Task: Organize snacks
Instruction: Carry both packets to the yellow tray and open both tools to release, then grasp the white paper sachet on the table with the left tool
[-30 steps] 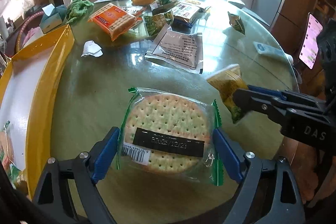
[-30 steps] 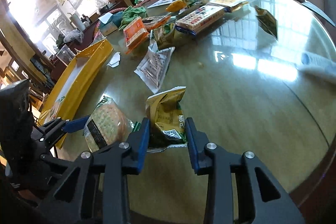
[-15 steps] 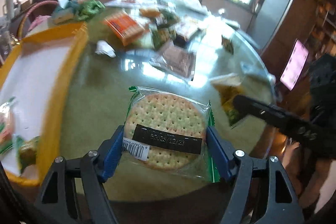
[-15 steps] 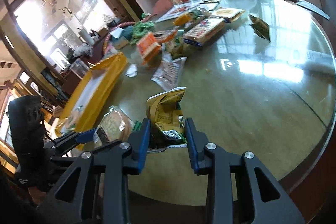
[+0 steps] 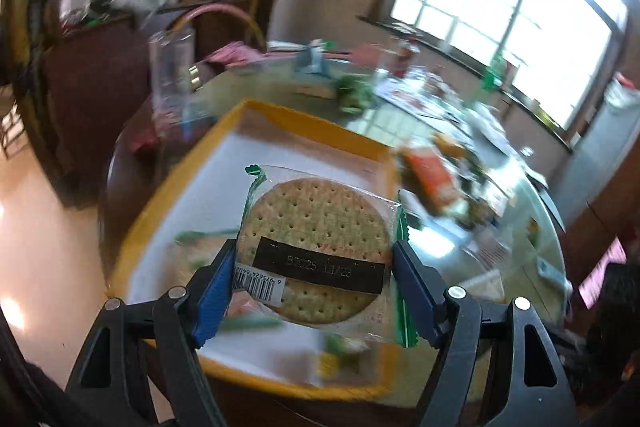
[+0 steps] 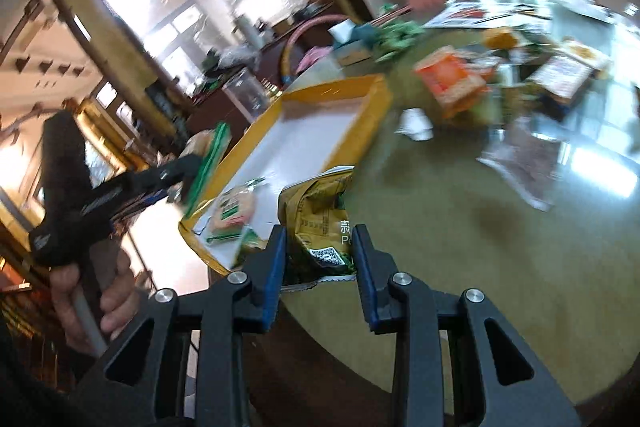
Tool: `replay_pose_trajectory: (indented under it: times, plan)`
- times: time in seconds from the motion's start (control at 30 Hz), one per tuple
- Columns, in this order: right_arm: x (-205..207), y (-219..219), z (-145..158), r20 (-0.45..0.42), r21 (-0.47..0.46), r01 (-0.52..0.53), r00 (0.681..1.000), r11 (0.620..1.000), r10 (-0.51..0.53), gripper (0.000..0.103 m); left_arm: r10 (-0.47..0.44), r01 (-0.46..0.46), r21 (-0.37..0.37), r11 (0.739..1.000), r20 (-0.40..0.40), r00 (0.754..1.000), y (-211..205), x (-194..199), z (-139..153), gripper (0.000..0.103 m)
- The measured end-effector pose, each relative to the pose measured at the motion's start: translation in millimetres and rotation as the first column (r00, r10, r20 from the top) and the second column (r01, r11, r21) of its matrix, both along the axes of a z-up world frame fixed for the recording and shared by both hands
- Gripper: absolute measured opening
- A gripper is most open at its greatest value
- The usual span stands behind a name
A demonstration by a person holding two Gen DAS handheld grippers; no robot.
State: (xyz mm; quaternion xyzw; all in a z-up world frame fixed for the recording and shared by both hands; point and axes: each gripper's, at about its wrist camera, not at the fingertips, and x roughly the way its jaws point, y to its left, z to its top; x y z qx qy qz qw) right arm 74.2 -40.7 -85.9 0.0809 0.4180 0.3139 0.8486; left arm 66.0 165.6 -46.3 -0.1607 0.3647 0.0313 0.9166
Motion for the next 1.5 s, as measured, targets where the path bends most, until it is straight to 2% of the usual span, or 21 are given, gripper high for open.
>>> replay_pose_trajectory:
  times: [0.17,0.27,0.37,0.47,0.53,0.67,0.73,0.8,0.83,0.9,1.1,1.27,1.4,1.5]
  plan:
    - [25.2,66.3,-16.4,-0.031,-0.069,-0.054,0.998,0.996,0.052,0.035,0.025,-0.026,-0.036,0.999,-0.025,0.999,36.8,32.1,-20.3,0.075]
    - [42.0,97.3,-22.9,-0.027,-0.119,-0.048,0.999,0.992,0.045,0.035,0.015,-0.017,-0.035,0.999,-0.041,0.999,48.7,46.7,-31.2,0.075]
    - [60.0,124.2,-35.0,-0.060,-0.147,-0.054,0.997,0.988,0.045,0.035,0.010,-0.011,-0.042,0.999,-0.042,0.999,61.3,46.9,-34.8,0.076]
    - [71.6,144.6,-47.6,-0.084,-0.215,-0.048,0.996,0.975,0.031,0.035,0.021,-0.025,-0.047,0.999,-0.083,0.996,72.6,58.0,-41.2,0.076]
    - [76.1,149.8,-52.9,-0.110,-0.216,-0.055,0.993,0.975,0.032,0.035,0.004,-0.014,-0.092,0.996,-0.104,0.995,75.9,61.9,-44.1,0.077]
    - [78.9,152.9,-53.5,-0.093,-0.234,-0.026,0.996,0.972,0.005,0.037,-0.042,0.015,-0.171,0.985,-0.155,0.987,81.8,70.5,-52.3,0.080]
    - [77.8,147.0,-50.9,-0.101,-0.201,-0.005,0.995,0.979,-0.016,0.050,-0.059,0.024,-0.219,0.975,-0.156,0.986,84.2,71.1,-52.5,0.080]
    - [72.3,139.4,-44.8,-0.096,-0.143,0.000,0.995,0.990,-0.014,0.059,-0.030,0.008,-0.231,0.973,-0.091,0.995,85.8,63.3,-46.2,0.083]
    - [68.9,134.8,-41.8,-0.088,-0.116,-0.001,0.996,0.993,-0.009,0.066,0.007,-0.019,-0.214,0.977,-0.059,0.998,85.2,57.7,-43.5,0.085]
    - [61.4,123.0,-34.0,-0.064,-0.064,-0.004,0.998,0.998,0.000,0.073,0.082,-0.087,-0.149,0.985,-0.036,0.996,77.2,46.2,-38.0,0.085]
    - [36.8,71.0,-4.7,0.014,-0.026,-0.011,1.000,1.000,0.012,0.085,0.121,-0.112,-0.084,0.990,0.111,0.986,21.6,6.9,-8.4,0.086]
    - [18.8,-11.6,8.3,0.049,0.026,0.054,0.997,0.998,-0.055,0.086,0.033,-0.018,-0.100,0.995,0.146,0.989,-42.0,-6.0,10.6,0.086]
    - [16.1,-76.5,11.5,0.030,0.069,0.119,0.992,0.991,-0.121,0.086,-0.104,0.111,-0.110,0.988,0.071,0.992,-98.7,11.7,9.9,0.086]
    - [15.3,-118.9,11.6,0.023,0.064,0.200,0.979,0.978,-0.201,0.086,-0.161,0.163,-0.098,0.982,0.029,0.987,-133.1,24.9,4.1,0.086]
